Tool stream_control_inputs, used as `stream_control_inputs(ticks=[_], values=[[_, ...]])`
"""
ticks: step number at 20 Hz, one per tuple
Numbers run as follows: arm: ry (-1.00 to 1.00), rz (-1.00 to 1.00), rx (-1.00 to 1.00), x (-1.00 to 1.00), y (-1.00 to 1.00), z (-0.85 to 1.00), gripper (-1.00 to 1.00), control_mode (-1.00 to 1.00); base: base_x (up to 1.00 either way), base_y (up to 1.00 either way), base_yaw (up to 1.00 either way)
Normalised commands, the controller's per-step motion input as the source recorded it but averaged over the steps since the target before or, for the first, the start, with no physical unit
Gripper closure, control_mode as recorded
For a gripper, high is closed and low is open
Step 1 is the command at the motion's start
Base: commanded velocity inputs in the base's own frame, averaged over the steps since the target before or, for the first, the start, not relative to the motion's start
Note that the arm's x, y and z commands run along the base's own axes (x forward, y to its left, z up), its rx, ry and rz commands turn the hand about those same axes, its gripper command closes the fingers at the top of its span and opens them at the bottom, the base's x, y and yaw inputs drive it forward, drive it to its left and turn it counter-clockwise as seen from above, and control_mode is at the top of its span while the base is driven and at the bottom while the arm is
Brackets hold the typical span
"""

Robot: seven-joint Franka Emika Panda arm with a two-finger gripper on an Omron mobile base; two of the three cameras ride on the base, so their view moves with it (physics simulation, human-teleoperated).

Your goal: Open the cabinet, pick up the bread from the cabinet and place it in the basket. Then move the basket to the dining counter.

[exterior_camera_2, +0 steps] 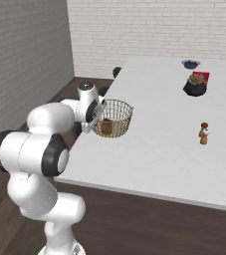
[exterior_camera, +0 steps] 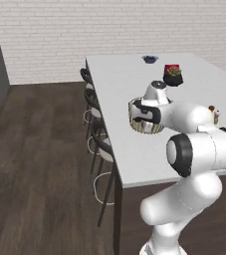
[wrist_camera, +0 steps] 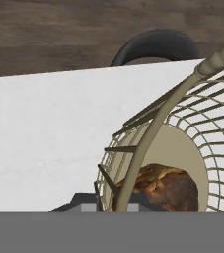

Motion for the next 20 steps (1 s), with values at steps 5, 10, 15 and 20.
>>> stream_control_inputs(ticks=[5,10,15,20], values=[[0.00,0.03,-0.09,0.34,-0.07,-0.34,1.00,-1.00,0.00,0.00,0.00],[0.00,0.03,-0.01,0.00,-0.13,-0.50,1.00,-1.00,0.00,0.00,0.00],[0.00,0.02,0.00,0.02,-0.18,-0.52,1.00,-1.00,0.00,0.00,0.00],[0.00,0.02,0.00,0.09,-0.14,-0.53,1.00,-1.00,0.00,0.00,0.00]])
